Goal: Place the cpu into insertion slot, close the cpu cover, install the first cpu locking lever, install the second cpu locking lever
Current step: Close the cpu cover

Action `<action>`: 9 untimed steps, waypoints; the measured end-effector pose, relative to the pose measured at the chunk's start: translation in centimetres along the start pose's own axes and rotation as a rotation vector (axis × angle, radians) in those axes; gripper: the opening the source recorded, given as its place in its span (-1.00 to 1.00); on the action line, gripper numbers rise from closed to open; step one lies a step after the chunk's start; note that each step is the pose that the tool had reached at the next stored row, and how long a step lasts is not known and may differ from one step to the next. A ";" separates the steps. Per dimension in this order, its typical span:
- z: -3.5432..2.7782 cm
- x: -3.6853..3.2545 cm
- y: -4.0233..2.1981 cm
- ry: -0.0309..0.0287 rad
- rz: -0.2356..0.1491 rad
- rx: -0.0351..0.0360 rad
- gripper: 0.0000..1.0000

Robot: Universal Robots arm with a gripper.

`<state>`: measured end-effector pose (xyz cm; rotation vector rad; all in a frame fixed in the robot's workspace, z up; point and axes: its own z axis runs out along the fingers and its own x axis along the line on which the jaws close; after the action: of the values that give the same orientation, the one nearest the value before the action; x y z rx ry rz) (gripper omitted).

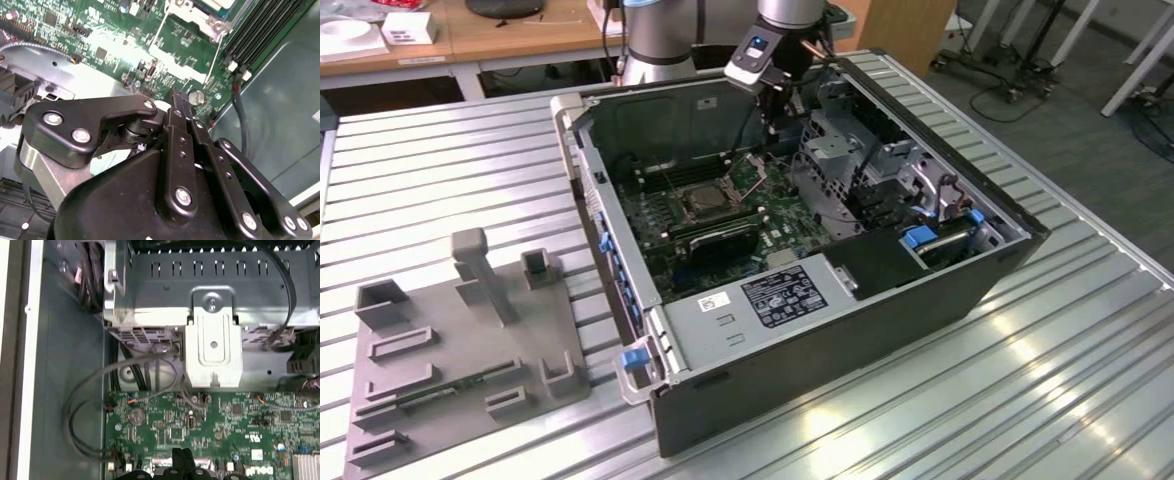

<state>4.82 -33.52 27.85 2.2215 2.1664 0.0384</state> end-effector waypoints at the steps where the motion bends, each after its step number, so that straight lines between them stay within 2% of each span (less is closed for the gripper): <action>1: 0.00 0.00 0.03 -0.0001 0.000 0.0001 -0.79; 9: 0.24 0.00 0.21 -0.0001 0.000 0.0001 -0.79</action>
<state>5.04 -33.52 27.62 2.2216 2.1664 0.0381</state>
